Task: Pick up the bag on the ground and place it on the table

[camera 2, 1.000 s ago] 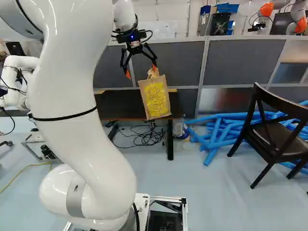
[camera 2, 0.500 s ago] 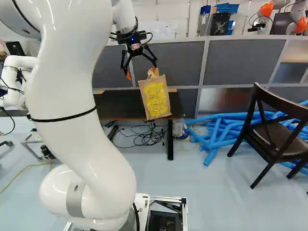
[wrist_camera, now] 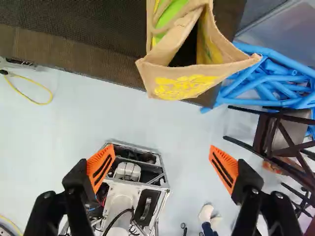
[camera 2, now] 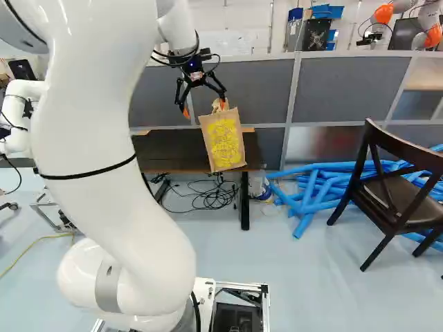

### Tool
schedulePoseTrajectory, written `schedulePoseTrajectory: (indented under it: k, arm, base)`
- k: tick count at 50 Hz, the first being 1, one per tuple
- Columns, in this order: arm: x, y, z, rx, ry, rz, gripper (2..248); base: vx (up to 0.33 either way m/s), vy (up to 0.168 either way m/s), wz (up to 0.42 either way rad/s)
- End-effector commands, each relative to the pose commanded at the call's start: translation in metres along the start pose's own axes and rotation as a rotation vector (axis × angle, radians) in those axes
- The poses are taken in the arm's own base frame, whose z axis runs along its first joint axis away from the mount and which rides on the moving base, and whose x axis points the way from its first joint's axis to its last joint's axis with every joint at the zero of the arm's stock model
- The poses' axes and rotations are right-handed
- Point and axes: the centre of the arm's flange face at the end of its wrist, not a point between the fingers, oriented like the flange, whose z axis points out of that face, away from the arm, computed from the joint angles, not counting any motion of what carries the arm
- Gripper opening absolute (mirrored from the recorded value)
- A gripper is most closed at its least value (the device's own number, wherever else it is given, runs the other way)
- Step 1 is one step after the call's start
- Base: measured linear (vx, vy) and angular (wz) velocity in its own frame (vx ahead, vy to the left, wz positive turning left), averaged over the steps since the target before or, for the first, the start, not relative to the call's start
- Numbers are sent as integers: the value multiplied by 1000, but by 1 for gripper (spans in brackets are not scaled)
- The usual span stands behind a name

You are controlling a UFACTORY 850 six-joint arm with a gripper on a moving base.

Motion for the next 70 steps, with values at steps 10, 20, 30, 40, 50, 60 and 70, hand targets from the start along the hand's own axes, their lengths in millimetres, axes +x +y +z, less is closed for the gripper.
schedulePoseTrajectory:
  k: [10,20,30,40,50,60,70]
  arm:
    - [-5,-3,12,-3,40,9,247]
    - [-13,-6,26,-6,88,20,247]
    - [-21,-10,42,-8,140,32,247]
    - [-32,-14,59,-11,199,48,247]
    - [-46,-20,77,-14,265,67,247]
    - [-61,-26,96,-18,334,87,247]
    - [-80,-33,116,-21,410,111,247]
  base:
    - [0,0,0]
    - [0,0,0]
    - [0,0,0]
    - [0,0,0]
    - [0,0,0]
    - [0,0,0]
    - [0,0,0]
